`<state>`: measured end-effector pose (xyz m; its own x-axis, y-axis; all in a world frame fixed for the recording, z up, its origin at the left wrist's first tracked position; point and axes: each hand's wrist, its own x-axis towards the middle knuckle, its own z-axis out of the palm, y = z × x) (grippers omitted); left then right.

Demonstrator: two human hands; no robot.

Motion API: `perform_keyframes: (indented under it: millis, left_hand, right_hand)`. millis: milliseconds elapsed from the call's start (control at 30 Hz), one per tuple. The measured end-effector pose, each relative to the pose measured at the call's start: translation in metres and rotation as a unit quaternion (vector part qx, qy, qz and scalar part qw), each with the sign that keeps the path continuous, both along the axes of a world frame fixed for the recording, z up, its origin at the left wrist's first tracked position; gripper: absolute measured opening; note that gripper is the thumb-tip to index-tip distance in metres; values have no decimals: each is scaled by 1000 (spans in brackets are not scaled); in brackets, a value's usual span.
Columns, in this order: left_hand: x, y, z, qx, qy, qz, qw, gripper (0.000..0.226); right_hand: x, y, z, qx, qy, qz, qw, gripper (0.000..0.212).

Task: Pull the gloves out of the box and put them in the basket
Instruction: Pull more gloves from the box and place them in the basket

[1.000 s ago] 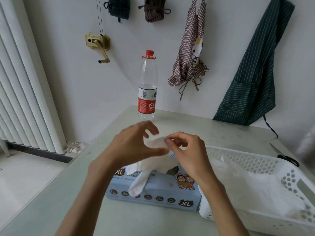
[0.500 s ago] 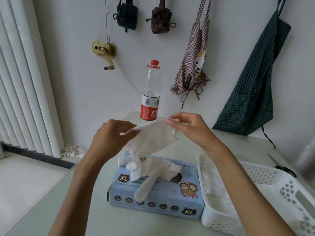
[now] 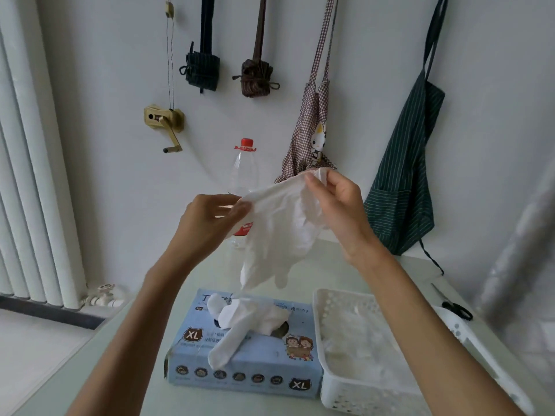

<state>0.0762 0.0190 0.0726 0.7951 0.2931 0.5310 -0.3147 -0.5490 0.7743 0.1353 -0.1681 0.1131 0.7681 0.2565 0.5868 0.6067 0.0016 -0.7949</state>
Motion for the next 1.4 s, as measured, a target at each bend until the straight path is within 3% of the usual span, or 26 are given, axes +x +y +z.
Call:
perform_keyframes:
  millis: [133, 267, 533, 733, 833, 933, 1033, 1133, 1200, 1267, 1400]
  left_hand:
    - [12, -16, 13, 24, -4, 19, 1000, 8]
    - [25, -52, 12, 34, 49, -57, 997, 13]
    - [36, -152, -23, -47, 98, -151, 983, 23]
    - [38, -202, -51, -190, 36, -158, 968, 30]
    - [31, -207, -51, -191, -32, -112, 975, 30]
    - [24, -199, -41, -96, -102, 3, 990, 22]
    - [30, -179, -39, 19, -146, 80, 986, 20]
    - [45, -167, -54, 206, -77, 43, 975, 26]
    - [62, -168, -74, 355, 13, -10, 935, 32]
    - [78, -174, -90, 456, 50, -52, 887, 37]
    - [97, -195, -101, 566, 39, -92, 818, 39]
  right_hand:
    - [3, -21, 15, -62, -109, -94, 988, 23]
    - [-4, -65, 13, -130, -192, -189, 954, 17]
    - [-14, -151, -11, -200, -233, -331, 892, 33]
    - [-26, -171, 0, -256, -298, -393, 831, 31]
    - [-34, -165, 3, -229, -310, -391, 836, 30]
    - [-39, -153, 3, -156, -273, -358, 879, 35]
    - [-37, -150, -13, -47, -177, -297, 937, 40]
    - [-21, -165, -61, -37, -18, -289, 956, 40]
    - [-6, -183, -98, -140, 81, -318, 934, 34]
    - [6, -202, -124, -278, 130, -347, 886, 29]
    - [15, -220, -143, -492, 74, -382, 779, 30]
